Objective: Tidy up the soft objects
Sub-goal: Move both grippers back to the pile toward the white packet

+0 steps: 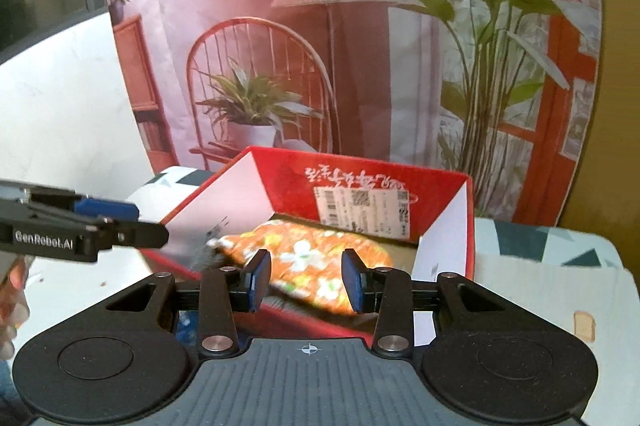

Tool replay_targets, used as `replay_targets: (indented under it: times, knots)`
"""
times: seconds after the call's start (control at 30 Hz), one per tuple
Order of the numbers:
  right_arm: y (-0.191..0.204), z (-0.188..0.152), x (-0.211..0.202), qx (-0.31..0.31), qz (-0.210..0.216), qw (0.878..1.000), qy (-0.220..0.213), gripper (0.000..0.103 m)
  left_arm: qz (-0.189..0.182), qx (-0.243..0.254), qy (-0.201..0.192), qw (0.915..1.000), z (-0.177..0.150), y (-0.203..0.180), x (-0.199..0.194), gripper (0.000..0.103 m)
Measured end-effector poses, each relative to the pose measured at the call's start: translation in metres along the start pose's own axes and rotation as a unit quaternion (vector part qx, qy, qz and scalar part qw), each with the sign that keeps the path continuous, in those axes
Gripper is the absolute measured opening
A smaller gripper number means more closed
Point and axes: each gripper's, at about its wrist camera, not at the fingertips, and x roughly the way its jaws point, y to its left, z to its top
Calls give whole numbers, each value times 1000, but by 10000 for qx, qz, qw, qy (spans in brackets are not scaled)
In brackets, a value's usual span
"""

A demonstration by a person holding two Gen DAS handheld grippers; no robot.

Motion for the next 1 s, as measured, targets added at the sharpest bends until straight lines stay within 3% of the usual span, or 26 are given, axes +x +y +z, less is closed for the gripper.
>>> replay_targets:
  times: [0.23,0.43,0.7,0.83,1.0]
  knots:
    - [1,-41,-23,44,-151,9999,49,36,128,-80,123,9998,-43,6,-11,61]
    - [-8,-86,-28,-95,-599,9971,454,36,369,-299,361,9982,-76,23,-14,61]
    - [-9,-140,-46,39,-744,9942,779,37,337,-383,799,9955,-123,26,-24,61]
    - [-6,-156,-50,7,-731,9929,942,40,283,-418,878,9949,-133,24,-26,61]
    - [3,-157,-48,-178,-558,9934,983,42,86,-229,668,9975,-126,13,-28,60]
